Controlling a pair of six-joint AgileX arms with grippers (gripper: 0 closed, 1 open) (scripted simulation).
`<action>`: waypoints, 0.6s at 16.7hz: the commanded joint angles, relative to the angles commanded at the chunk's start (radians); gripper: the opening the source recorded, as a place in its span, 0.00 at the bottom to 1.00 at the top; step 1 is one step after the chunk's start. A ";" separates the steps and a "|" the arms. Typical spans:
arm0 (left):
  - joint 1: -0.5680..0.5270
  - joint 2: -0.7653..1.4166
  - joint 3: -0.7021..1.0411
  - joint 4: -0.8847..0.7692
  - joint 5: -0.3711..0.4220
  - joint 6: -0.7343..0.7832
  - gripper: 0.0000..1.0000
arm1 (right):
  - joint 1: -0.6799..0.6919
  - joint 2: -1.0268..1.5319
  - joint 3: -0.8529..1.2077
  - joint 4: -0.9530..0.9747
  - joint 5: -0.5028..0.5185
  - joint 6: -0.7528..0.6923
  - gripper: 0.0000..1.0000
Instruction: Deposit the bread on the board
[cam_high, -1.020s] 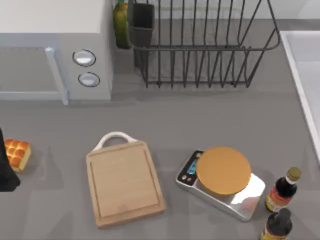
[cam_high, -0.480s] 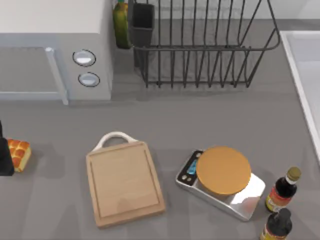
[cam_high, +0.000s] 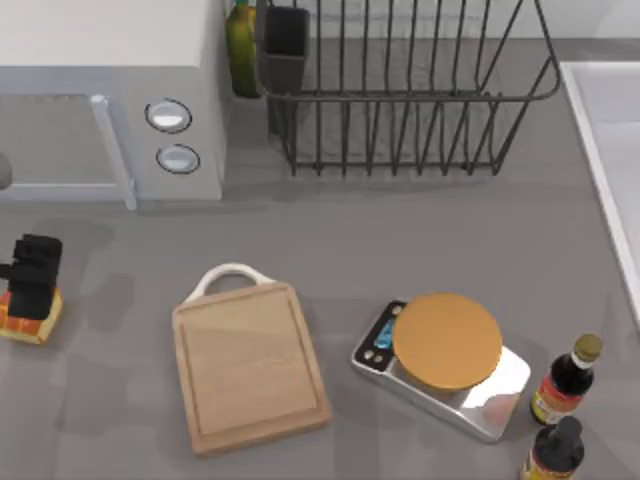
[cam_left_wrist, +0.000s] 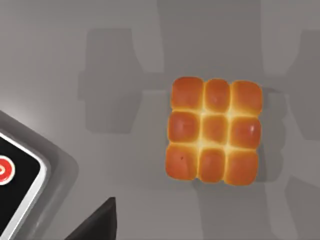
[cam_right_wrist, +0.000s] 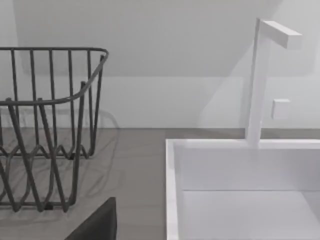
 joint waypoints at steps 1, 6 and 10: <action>0.001 0.095 0.057 -0.051 0.000 0.012 1.00 | 0.000 0.000 0.000 0.000 0.000 0.000 1.00; 0.004 0.443 0.306 -0.247 -0.001 0.062 1.00 | 0.000 0.000 0.000 0.000 0.000 0.000 1.00; 0.006 0.575 0.424 -0.312 -0.004 0.081 1.00 | 0.000 0.000 0.000 0.000 0.000 0.000 1.00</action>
